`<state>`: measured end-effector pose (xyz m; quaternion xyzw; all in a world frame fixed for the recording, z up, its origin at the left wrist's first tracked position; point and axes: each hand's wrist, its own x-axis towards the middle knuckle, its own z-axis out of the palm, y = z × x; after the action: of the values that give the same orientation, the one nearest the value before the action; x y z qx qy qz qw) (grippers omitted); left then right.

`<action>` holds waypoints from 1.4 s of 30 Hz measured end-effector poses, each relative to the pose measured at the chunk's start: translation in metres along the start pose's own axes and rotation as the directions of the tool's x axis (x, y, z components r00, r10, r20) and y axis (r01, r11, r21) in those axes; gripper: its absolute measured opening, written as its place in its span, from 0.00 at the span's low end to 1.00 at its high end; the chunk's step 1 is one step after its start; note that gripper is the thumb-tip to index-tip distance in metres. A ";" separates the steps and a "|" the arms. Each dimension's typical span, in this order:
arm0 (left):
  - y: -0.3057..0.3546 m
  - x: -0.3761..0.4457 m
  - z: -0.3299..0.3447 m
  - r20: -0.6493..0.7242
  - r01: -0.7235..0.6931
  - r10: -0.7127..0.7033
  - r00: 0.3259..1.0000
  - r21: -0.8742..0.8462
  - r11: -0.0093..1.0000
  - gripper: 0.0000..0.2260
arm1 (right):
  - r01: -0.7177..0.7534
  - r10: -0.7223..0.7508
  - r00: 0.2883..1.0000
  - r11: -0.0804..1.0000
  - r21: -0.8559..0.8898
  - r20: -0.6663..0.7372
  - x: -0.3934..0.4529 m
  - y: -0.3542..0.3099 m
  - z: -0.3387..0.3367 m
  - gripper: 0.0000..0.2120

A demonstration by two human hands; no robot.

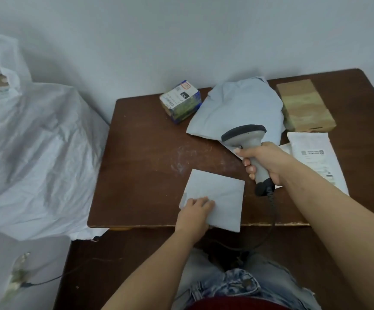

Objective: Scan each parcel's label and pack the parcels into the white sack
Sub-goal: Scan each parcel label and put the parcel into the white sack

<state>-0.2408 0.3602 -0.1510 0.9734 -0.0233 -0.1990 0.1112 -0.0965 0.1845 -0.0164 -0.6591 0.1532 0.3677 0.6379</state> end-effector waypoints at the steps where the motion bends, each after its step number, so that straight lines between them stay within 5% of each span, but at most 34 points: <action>1: -0.004 0.000 -0.005 -0.038 0.031 -0.036 0.999 -0.111 0.993 0.18 | 0.005 -0.005 1.000 1.000 -0.002 0.005 0.000 -0.003 0.003 0.07; 4: -0.018 0.000 -0.027 -0.119 0.149 -0.259 0.959 -0.565 0.812 0.09 | 0.040 -0.040 0.999 0.999 0.021 -0.002 0.001 -0.010 0.014 0.07; 6: -0.025 0.000 -0.042 -0.075 0.136 -0.431 0.899 -0.889 0.437 0.08 | 0.062 -0.060 0.998 0.997 0.041 -0.027 0.002 -0.014 0.021 0.08; 8: -0.031 -0.002 -0.053 0.036 0.062 -0.504 0.863 -0.998 0.034 0.07 | 0.071 -0.069 0.997 0.996 0.047 -0.039 0.002 -0.018 0.028 0.07; 10: -0.042 -0.005 -0.052 0.108 0.066 -0.551 0.828 -0.993 -0.095 0.07 | 0.069 -0.068 0.997 0.997 0.042 -0.030 0.003 -0.020 0.034 0.07; 15: -0.068 -0.018 -0.028 0.235 0.195 -0.684 0.690 -0.971 -0.137 0.08 | 0.033 -0.033 0.999 0.999 -0.019 0.020 0.004 -0.015 0.046 0.07; 19: -0.077 -0.025 -0.021 0.261 0.283 -0.682 0.683 -0.956 -0.083 0.14 | 0.004 0.003 0.998 0.995 -0.099 0.066 0.005 -0.009 0.053 0.08; 25: -0.083 -0.025 -0.033 0.313 0.291 -0.635 0.706 -0.946 -0.142 0.07 | -0.007 0.033 0.989 0.984 -0.176 0.144 0.002 -0.005 0.065 0.09; 33: -0.105 -0.009 -0.097 0.083 0.066 -0.678 0.730 -0.997 -0.051 0.07 | 0.155 -0.109 0.976 0.957 -0.245 0.191 -0.012 -0.027 0.080 0.07; 42: -0.145 0.002 -0.198 -0.184 -0.228 -0.762 0.620 -0.972 0.049 0.08 | 0.496 -0.389 0.849 0.819 -0.288 0.356 -0.041 -0.073 0.099 0.10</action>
<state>-0.1611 0.5426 -0.0075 0.6087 0.3683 0.2060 0.6719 -0.1048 0.2785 0.0729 -0.7254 -0.1703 0.3194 0.5855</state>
